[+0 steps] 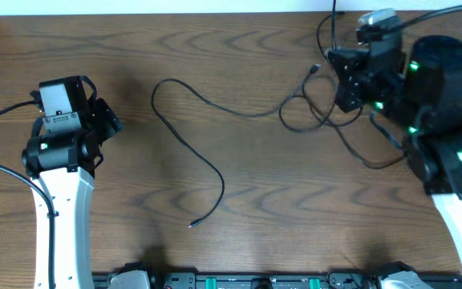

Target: Untangle cables

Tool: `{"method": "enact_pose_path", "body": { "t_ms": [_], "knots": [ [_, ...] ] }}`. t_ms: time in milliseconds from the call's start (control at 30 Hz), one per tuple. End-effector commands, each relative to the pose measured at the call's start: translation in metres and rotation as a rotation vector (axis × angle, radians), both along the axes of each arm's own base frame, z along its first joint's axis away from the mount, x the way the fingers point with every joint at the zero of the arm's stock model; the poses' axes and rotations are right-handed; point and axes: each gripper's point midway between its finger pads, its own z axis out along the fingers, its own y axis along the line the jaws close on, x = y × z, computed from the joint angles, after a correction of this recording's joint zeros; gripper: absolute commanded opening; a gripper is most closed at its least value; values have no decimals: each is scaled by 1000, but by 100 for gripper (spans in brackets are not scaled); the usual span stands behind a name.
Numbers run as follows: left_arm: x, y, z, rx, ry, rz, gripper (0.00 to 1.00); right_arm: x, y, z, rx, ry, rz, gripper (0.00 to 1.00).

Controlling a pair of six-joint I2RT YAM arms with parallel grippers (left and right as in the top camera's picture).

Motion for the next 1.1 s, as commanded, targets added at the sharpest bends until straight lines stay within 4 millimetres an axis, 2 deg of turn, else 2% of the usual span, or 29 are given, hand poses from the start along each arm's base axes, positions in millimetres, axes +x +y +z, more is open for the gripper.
{"method": "enact_pose_path", "body": {
  "t_ms": [0, 200, 567, 733, 900, 1067],
  "knots": [
    [1, 2, 1, 6, 1, 0, 92, -15, 10, 28, 39, -54, 65, 1],
    [1, 2, 1, 6, 2, 0, 92, -41, 19, 77, 95, -158, 162, 1],
    [1, 2, 1, 6, 3, 0, 92, -79, 14, 145, 138, -331, 204, 1],
    [1, 2, 1, 6, 4, 0, 92, -106, 18, 176, 163, -409, 284, 1],
    [1, 2, 1, 6, 4, 0, 92, -118, 19, 190, 172, -444, 311, 1],
    [1, 2, 1, 6, 4, 0, 92, -114, 20, 179, 166, -395, 310, 1]
  ]
}}
